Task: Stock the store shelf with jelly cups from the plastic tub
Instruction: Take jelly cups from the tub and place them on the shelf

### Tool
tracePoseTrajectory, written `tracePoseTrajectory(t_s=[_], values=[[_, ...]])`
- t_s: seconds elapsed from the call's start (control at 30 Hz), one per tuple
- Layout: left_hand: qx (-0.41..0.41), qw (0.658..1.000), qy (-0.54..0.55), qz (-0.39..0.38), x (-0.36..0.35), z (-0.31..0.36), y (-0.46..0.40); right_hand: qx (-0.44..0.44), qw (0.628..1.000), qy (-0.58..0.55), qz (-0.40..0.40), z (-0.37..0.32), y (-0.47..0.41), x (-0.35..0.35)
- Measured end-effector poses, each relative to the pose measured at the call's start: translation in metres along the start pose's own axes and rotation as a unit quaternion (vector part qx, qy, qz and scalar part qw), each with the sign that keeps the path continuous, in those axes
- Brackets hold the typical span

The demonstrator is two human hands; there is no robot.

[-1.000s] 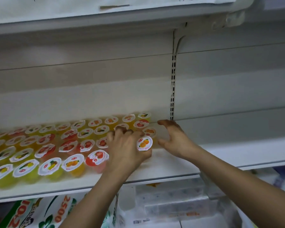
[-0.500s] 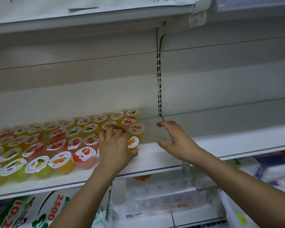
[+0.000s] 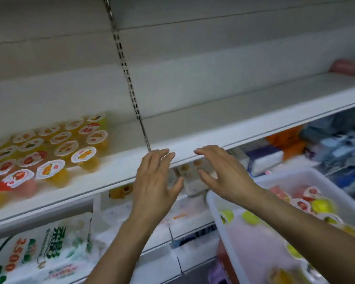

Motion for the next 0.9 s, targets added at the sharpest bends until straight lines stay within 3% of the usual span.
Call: tracePoseTrajectory(t_s=[0.07,0.27,0.47,0.6,0.77,0.9], values=[[-0.009,0.999,0.028,-0.04,-0.027,0.03,0.014,-0.048,0.999,0.017,-0.008,0.034,0.034,0.015],[0.001,0.981,0.107,-0.163,-0.106,0.111,0.064,-0.172,0.975,0.057,-0.132,0.132,0.135,0.041],[0.02,0.936,0.135,-0.325,-0.17,0.163,0.114,-0.241,0.922,0.082,-0.293,0.193,0.211,0.033],[-0.084,0.886,0.056,-0.452,-0.212,0.189,0.141,-0.241,0.864,0.126,-0.423,0.202,0.246,0.017],[-0.185,0.807,-0.014,-0.561,-0.248,0.205,0.177,-0.246,0.827,0.175,-0.475,0.212,0.277,-0.002],[-0.208,0.8,-0.032,-0.561,-0.257,0.215,0.187,-0.274,0.825,0.15,-0.472,0.215,0.281,-0.007]])
Point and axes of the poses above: each hand's wrist, its own y-axis away from the middle knuckle, its own x-axis out of the back of the hand, z = x × y, the point moved 4 cm from there along -y, towards the middle knuckle, and after that the axes turned 7 degrees about z, right-handed, at the moved point
